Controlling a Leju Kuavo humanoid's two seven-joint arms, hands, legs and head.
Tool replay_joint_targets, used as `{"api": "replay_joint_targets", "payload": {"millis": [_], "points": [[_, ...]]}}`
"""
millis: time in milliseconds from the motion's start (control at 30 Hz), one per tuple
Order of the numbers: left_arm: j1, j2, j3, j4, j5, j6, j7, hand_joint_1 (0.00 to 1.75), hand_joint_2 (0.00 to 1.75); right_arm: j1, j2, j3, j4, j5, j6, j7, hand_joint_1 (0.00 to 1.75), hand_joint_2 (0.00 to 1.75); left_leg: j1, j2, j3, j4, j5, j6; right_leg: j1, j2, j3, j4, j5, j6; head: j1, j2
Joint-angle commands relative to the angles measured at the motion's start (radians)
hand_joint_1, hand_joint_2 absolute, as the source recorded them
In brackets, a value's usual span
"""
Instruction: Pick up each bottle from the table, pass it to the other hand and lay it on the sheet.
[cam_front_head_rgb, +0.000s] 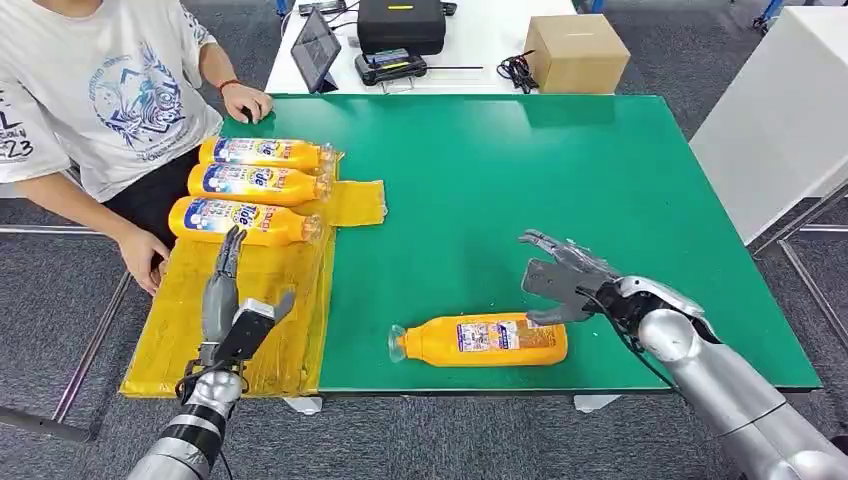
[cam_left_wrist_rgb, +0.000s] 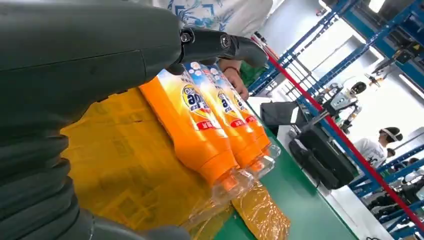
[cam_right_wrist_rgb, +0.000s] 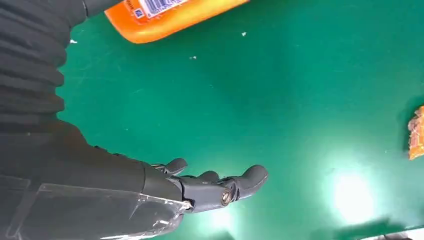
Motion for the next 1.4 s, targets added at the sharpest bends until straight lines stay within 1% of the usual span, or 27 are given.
{"api": "replay_joint_targets", "payload": {"millis": [33, 100, 133, 167, 267, 300, 333, 367, 433, 533, 567, 600, 633, 667, 700, 733, 800, 833, 933, 1033, 1100, 1133, 1167, 1200, 1400], "points": [[-0.066, 0.003, -0.054, 0.096, 0.01, -0.01, -0.019, 0.0, 1.75, -0.05, -0.107, 0.175, -0.122, 0.013, 0.045, 0.038, 0.0, 1.75, 0.0, 0.0, 0.001, 0.0, -0.001, -0.001, 0.0, 0.0, 0.001, 0.0, -0.001, -0.002, 0.0, 0.0], [-0.08, -0.007, -0.06, 0.113, 0.012, -0.018, -0.019, 0.0, 1.75, -0.05, -0.084, 0.213, -0.118, 0.021, 0.045, 0.047, 0.0, 1.75, 0.001, 0.001, 0.004, 0.001, -0.002, -0.002, 0.001, 0.0, 0.004, 0.0, -0.002, -0.003, 0.0, 0.0], [-0.085, -0.01, -0.064, 0.12, 0.012, -0.023, -0.019, 0.0, 1.75, -0.053, -0.069, 0.235, -0.106, 0.031, 0.043, 0.049, 0.0, 1.75, 0.0, 0.001, 0.001, 0.0, -0.001, -0.001, 0.0, 0.0, 0.001, 0.0, 0.0, -0.001, 0.0, 0.0], [-0.093, -0.013, -0.073, 0.131, 0.011, -0.018, -0.019, 0.0, 1.75, -0.067, -0.058, 0.269, -0.092, 0.039, 0.027, 0.046, 0.0, 1.75, 0.001, 0.002, 0.004, 0.0, -0.002, -0.002, 0.001, 0.001, 0.004, 0.0, -0.001, -0.003, 0.0, 0.0], [-0.101, -0.015, -0.084, 0.14, 0.012, -0.019, -0.019, 0.0, 1.75, -0.079, -0.049, 0.316, -0.095, 0.046, 0.02, 0.045, 0.0, 1.75, 0.001, 0.002, 0.003, 0.0, -0.001, -0.002, 0.001, 0.001, 0.002, 0.0, 0.0, -0.002, 0.0, 0.0], [-0.105, -0.016, -0.083, 0.145, 0.016, -0.024, -0.019, 0.0, 1.75, -0.077, -0.044, 0.326, -0.094, 0.047, 0.018, 0.044, 0.0, 1.75, 0.001, 0.003, 0.004, 0.0, -0.001, -0.002, 0.001, 0.002, 0.004, -0.001, -0.001, -0.003, 0.0, 0.0], [-0.109, -0.016, -0.086, 0.149, 0.015, -0.028, -0.019, 0.0, 1.75, -0.078, -0.041, 0.334, -0.088, 0.047, 0.018, 0.045, 0.0, 1.75, 0.0, 0.001, 0.002, 0.0, 0.0, -0.001, 0.001, 0.001, 0.002, 0.0, 0.0, -0.002, 0.0, 0.0], [-0.113, -0.02, -0.089, 0.153, 0.017, -0.034, -0.019, 0.0, 1.75, -0.073, -0.033, 0.349, -0.075, 0.05, 0.017, 0.048, 0.0, 1.75, 0.001, 0.002, 0.004, 0.0, -0.001, -0.002, 0.001, 0.001, 0.004, 0.0, -0.001, -0.003, 0.0, 0.0], [-0.116, -0.024, -0.094, 0.16, 0.017, -0.032, -0.019, 0.0, 1.75, -0.061, -0.014, 0.36, -0.05, 0.066, -0.011, 0.051, 0.0, 1.75, 0.001, 0.002, 0.003, -0.001, -0.001, -0.002, 0.002, 0.001, 0.004, -0.001, 0.0, -0.002, 0.0, 0.0], [-0.119, -0.029, -0.1, 0.169, 0.015, -0.032, -0.019, 0.0, 1.75, -0.054, 0.011, 0.381, -0.02, 0.078, -0.022, 0.044, 0.0, 1.75, 0.002, 0.002, 0.005, 0.0, -0.001, -0.002, 0.002, 0.001, 0.005, -0.001, -0.001, -0.003, 0.0, 0.0], [-0.119, -0.029, -0.1, 0.169, 0.015, -0.032, -0.019, 0.0, 1.75, -0.054, 0.011, 0.381, -0.02, 0.078, -0.022, 0.044, 0.0, 1.75, 0.001, 0.001, 0.003, -0.001, -0.001, -0.001, 0.001, 0.001, 0.003, -0.001, 0.0, -0.002, 0.0, 0.0], [-0.119, -0.029, -0.1, 0.169, 0.015, -0.032, -0.019, 0.0, 1.75, -0.054, 0.011, 0.381, -0.02, 0.078, -0.022, 0.044, 0.0, 1.75, 0.002, 0.002, 0.005, -0.001, -0.002, -0.002, 0.002, 0.002, 0.006, -0.002, 0.0, -0.003, 0.0, 0.0], [-0.119, -0.029, -0.1, 0.169, 0.015, -0.032, -0.019, 0.0, 1.75, -0.054, 0.011, 0.381, -0.02, 0.078, -0.022, 0.044, 0.0, 1.75, 0.001, 0.002, 0.003, -0.001, -0.001, -0.001, 0.001, 0.001, 0.003, -0.001, 0.0, -0.002, 0.0, 0.0], [-0.119, -0.029, -0.1, 0.169, 0.015, -0.032, -0.019, 0.0, 1.75, -0.054, 0.011, 0.381, -0.02, 0.078, -0.022, 0.044, 0.0, 1.75, 0.002, 0.003, 0.005, -0.001, -0.002, -0.002, 0.002, 0.002, 0.005, -0.002, -0.001, -0.003, 0.0, 0.0], [-0.118, -0.028, -0.1, 0.169, 0.016, -0.031, -0.019, 0.0, 1.75, -0.057, 0.01, 0.38, -0.021, 0.077, -0.022, 0.045, 0.0, 1.75, 0.001, 0.002, 0.003, -0.001, -0.001, -0.001, 0.001, 0.001, 0.003, -0.001, 0.0, -0.002, 0.0, 0.0], [-0.118, -0.028, -0.1, 0.169, 0.016, -0.031, -0.019, 0.0, 1.75, -0.057, 0.01, 0.38, -0.021, 0.077, -0.022, 0.045, 0.0, 1.75, 0.002, 0.002, 0.005, -0.001, -0.002, -0.002, 0.002, 0.001, 0.005, -0.001, -0.001, -0.003, 0.0, 0.0], [-0.118, -0.028, -0.1, 0.169, 0.016, -0.031, -0.019, 0.0, 1.75, -0.057, 0.01, 0.38, -0.021, 0.077, -0.022, 0.045, 0.0, 1.75, 0.001, 0.001, 0.002, -0.001, 0.0, -0.001, 0.001, 0.001, 0.002, -0.001, 0.0, -0.001, 0.0, 0.0], [-0.118, -0.028, -0.1, 0.169, 0.016, -0.031, -0.019, 0.0, 1.75, -0.057, 0.01, 0.38, -0.021, 0.077, -0.022, 0.045, 0.0, 1.75, 0.001, 0.002, 0.004, 0.0, -0.001, -0.002, 0.002, 0.002, 0.004, -0.001, 0.0, -0.002, 0.0, 0.0], [-0.121, -0.03, -0.104, 0.171, 0.016, -0.037, -0.019, 0.0, 1.75, -0.057, 0.012, 0.383, -0.019, 0.077, -0.022, 0.045, 0.0, 1.75, 0.001, 0.001, 0.002, 0.0, -0.001, -0.001, 0.001, 0.001, 0.002, -0.001, 0.0, -0.002, 0.0, 0.0], [-0.124, -0.035, -0.11, 0.18, 0.015, -0.035, -0.019, 0.0, 1.75, -0.037, 0.031, 0.387, 0.011, 0.114, -0.059, 0.052, 0.0, 1.75, 0.002, 0.002, 0.004, 0.0, -0.001, -0.002, 0.002, 0.001, 0.004, -0.001, -0.001, -0.003, 0.0, 0.0], [-0.124, -0.037, -0.113, 0.181, 0.016, -0.036, -0.019, 0.0, 1.75, -0.024, 0.036, 0.387, 0.025, 0.123, -0.074, 0.054, 0.0, 1.75, 0.001, 0.001, 0.003, -0.001, 0.0, -0.001, 0.001, 0.0, 0.003, -0.001, 0.0, -0.002, 0.0, 0.0], [-0.124, -0.038, -0.114, 0.185, 0.017, -0.039, -0.019, 0.0, 1.75, -0.018, 0.042, 0.389, 0.041, 0.161, -0.1, 0.053, 0.0, 1.75, 0.002, 0.001, 0.004, -0.001, -0.001, -0.002, 0.002, 0.0, 0.005, -0.002, 0.0, -0.003, 0.0, 0.0], [-0.122, -0.038, -0.116, 0.185, 0.016, -0.039, -0.019, 0.0, 1.75, -0.009, 0.048, 0.386, 0.048, 0.177, -0.114, 0.054, 0.0, 1.75, 0.001, 0.001, 0.003, -0.001, 0.0, -0.001, 0.001, 0.0, 0.003, -0.002, 0.0, -0.002, 0.0, 0.0], [-0.12, -0.039, -0.115, 0.185, 0.018, -0.039, -0.019, 0.0, 1.75, -0.003, 0.052, 0.385, 0.054, 0.178, -0.116, 0.056, 0.0, 1.75, 0.002, 0.001, 0.005, -0.001, -0.001, -0.002, 0.002, 0.0, 0.006, -0.002, -0.001, -0.003, 0.0, 0.0], [-0.121, -0.044, -0.122, 0.191, 0.018, -0.045, -0.019, 0.0, 1.75, 0.061, 0.107, 0.332, 0.119, 0.286, -0.16, 0.077, 0.0, 1.75, 0.001, 0.001, 0.003, -0.001, 0.0, -0.001, 0.002, 0.0, 0.004, -0.002, 0.0, -0.002, 0.0, 0.0]]}}
